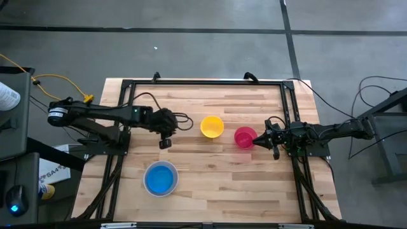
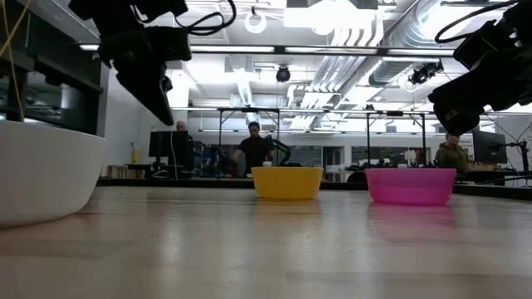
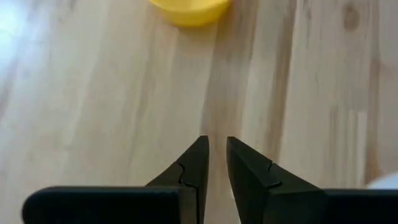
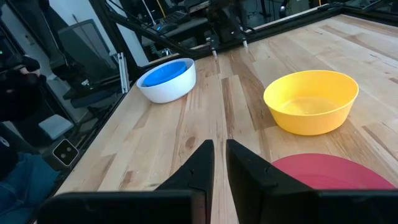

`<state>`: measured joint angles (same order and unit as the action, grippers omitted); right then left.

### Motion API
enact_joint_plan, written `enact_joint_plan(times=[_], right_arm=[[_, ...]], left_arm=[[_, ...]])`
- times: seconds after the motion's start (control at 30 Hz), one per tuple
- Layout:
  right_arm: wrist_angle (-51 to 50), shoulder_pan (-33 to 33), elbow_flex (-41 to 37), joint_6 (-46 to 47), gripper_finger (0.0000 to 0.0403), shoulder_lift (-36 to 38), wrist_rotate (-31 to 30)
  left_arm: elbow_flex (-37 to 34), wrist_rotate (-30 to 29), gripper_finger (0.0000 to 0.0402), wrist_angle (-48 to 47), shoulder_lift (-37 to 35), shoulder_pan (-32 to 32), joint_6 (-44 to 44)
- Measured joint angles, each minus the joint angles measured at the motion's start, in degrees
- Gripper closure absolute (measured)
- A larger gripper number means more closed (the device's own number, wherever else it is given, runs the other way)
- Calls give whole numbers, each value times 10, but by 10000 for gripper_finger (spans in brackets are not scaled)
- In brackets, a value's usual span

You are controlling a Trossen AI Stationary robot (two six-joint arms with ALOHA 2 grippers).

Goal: Nest bowls inside each other
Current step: Stack the red bowl on the blue bowl

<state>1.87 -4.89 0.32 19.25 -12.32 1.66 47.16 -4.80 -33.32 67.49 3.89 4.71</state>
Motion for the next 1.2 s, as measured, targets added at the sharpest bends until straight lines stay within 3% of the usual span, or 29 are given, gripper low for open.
enact_joint_plan(times=[0.27,0.57,1.2], right_arm=[[0,0,0,0,367,0,0],[0,0,0,0,367,0,0],[0,0,0,0,367,0,0]], left_arm=[[-105,-14,343,106,-111,4,-4],[-240,-58,343,214,-298,2,-1],[-396,-59,343,264,-597,2,-16]])
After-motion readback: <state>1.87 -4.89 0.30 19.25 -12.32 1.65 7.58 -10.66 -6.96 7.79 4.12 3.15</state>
